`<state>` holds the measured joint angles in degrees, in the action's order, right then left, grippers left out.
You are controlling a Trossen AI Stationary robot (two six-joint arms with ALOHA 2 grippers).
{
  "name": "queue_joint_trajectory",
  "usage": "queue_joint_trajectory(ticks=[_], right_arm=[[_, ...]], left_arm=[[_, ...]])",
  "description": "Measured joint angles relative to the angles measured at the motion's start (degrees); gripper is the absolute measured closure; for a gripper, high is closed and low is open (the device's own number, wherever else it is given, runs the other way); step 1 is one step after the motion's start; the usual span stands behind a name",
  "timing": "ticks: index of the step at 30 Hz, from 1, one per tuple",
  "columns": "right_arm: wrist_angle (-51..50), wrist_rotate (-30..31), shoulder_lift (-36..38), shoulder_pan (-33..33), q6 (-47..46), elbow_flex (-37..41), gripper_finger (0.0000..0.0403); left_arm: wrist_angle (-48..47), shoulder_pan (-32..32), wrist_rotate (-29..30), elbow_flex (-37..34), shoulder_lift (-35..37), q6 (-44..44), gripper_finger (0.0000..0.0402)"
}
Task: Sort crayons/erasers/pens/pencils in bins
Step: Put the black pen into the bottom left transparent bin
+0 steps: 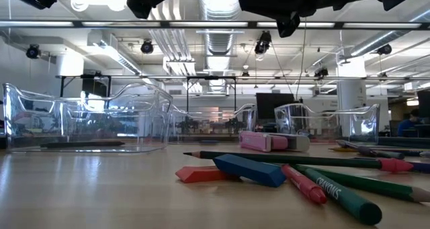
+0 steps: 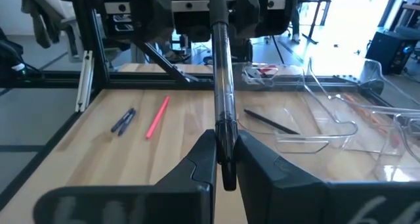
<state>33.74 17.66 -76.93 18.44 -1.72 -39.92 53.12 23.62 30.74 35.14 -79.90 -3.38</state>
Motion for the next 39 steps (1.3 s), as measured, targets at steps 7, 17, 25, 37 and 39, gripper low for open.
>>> queue_joint_trajectory(ticks=[7, 17, 25, 37, 39], right_arm=[[-0.2, 0.0, 0.1, 0.0, 0.1, 0.0, 0.0372], [-0.4, 0.0, 0.0, 0.0, 0.2, 0.0, 0.0372], [-0.5, 0.2, 0.0, 0.0, 0.3, 0.0, 0.037], [-2.9, 1.0, 0.2, -0.1, -1.3, -0.1, 0.028], [-4.0, 1.4, 0.2, -0.1, -1.4, -0.1, 0.0254]], left_arm=[[0.5, -0.2, 0.1, 0.0, 0.0, 0.0, 0.0179], [0.7, -0.3, 0.2, 0.0, 0.1, 0.0, 0.0286], [0.8, -0.3, -0.2, 0.1, 0.1, 1.1, 0.0382], [-8.6, -0.3, 3.3, 0.0, 6.2, 1.4, 0.0382], [-14.7, -0.3, 6.5, 0.0, 9.8, 1.4, 0.0382]])
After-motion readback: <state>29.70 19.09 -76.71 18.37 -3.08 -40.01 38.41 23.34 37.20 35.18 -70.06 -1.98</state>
